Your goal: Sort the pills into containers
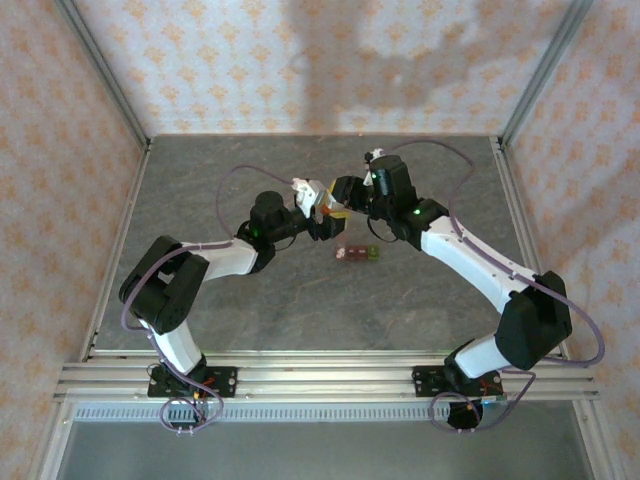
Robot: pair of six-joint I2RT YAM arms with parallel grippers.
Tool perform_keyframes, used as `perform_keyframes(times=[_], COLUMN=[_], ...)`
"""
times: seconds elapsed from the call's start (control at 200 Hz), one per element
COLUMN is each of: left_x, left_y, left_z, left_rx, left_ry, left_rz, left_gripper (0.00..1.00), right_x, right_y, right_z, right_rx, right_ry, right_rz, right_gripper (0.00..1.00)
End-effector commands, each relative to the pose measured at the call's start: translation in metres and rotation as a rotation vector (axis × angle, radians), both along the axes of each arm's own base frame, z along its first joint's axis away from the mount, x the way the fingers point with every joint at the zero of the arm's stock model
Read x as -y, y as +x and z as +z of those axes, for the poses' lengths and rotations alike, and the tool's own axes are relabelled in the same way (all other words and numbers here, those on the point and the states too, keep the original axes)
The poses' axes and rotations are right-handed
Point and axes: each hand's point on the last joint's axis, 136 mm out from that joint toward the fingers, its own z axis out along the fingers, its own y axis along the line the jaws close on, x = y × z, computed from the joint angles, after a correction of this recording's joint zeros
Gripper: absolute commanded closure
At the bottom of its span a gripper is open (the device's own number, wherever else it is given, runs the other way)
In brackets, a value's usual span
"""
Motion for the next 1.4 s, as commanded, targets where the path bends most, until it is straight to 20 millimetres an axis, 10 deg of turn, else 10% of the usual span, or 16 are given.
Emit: perform_keyframes(times=[0.0, 0.761, 1.396], left_x=[-0.003, -0.049, -0.086], left_y=[-0.001, -0.001, 0.019], left_z=[0.013, 0.001, -0.017], left_rx=[0.067, -0.015, -0.204], left_ry=[-0.012, 0.116, 0.312], left_rz=[0.032, 0.250, 0.480], left_gripper=[0.00, 0.00, 0.00], right_x=[0.011, 0.136, 0.200], right_y=[0.006, 0.032, 0.029], right_z=[0.014, -0.054, -0.123], right_rx=[0.037, 0.073, 0.067], right_ry=[-0.004, -0.317, -0.535], right_rz=[-0.065, -0.377, -0.666], right_gripper=[0.69, 0.70, 0.71])
